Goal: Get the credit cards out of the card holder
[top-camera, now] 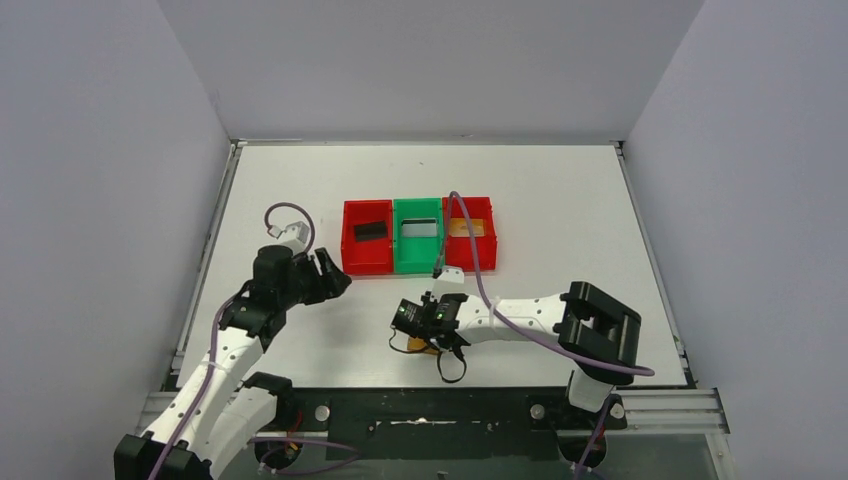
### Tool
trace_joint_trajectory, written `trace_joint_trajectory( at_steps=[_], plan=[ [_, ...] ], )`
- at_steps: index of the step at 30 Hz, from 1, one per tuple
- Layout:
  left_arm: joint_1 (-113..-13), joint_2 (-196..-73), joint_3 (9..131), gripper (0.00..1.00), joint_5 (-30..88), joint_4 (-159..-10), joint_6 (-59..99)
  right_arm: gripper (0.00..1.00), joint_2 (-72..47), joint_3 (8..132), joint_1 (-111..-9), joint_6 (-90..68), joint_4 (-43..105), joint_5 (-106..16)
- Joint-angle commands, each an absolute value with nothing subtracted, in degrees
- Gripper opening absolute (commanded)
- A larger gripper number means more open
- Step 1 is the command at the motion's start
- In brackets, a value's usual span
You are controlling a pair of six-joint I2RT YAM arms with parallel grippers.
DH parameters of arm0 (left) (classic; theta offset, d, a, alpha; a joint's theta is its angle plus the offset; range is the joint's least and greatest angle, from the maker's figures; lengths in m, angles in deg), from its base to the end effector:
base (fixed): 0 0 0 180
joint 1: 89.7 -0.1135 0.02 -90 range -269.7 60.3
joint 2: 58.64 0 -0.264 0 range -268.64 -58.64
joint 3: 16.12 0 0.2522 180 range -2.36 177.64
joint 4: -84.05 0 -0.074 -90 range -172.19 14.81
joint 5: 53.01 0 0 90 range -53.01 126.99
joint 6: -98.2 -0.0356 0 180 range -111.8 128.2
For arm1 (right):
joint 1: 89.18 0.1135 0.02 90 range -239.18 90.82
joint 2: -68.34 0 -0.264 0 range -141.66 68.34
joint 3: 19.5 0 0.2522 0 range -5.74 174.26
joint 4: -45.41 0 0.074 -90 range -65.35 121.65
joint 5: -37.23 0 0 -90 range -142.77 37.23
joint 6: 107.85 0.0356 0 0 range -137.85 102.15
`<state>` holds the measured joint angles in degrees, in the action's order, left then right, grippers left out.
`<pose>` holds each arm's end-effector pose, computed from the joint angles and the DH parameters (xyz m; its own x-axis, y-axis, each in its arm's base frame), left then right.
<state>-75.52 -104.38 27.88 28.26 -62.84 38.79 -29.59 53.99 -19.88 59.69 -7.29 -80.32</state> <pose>0.1707 -0.0487 0.2325 -0.6616 -0.3516 -0.6623 0.0305 0.8699 -0.4923 0.1248 0.2837 0.1677 -0.8487 0.2033 -0.4883 0.1654 0.9789 0.1200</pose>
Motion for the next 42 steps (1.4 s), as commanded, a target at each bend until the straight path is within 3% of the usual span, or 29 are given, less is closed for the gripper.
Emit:
trace_joint_trajectory(
  at_steps=[1, 4, 7, 25, 35, 42],
  plan=[
    [-74.20, -105.91, 30.34, 0.57, 22.87, -66.46, 36.85, 0.19, -27.83, 51.98, -20.45, 60.90, -4.95, -80.97],
    [-73.03, -106.24, 30.10, 0.56, 21.83, -67.38, 36.85, 0.05, -26.89, 51.22, -20.47, 60.56, -3.68, -81.07],
    [-71.61, -106.65, 29.82, 0.56, 20.64, -68.22, 36.85, 0.00, -25.60, 50.13, -20.54, 60.44, -2.10, -81.20],
    [-66.14, -109.11, 30.60, 0.56, 24.18, -66.64, 36.59, 0.00, -3.84, 26.67, -23.20, 52.48, 34.50, -75.86],
    [-66.14, -109.24, 30.61, 0.56, 25.26, -66.19, 36.59, 0.03, 0.25, 22.64, -26.02, 65.05, 16.77, -77.52],
    [-66.14, -109.72, 30.69, 0.56, 25.47, -66.09, 36.59, 0.11, 1.55, 18.68, -28.13, 65.88, 18.98, -75.24]
  ],
)
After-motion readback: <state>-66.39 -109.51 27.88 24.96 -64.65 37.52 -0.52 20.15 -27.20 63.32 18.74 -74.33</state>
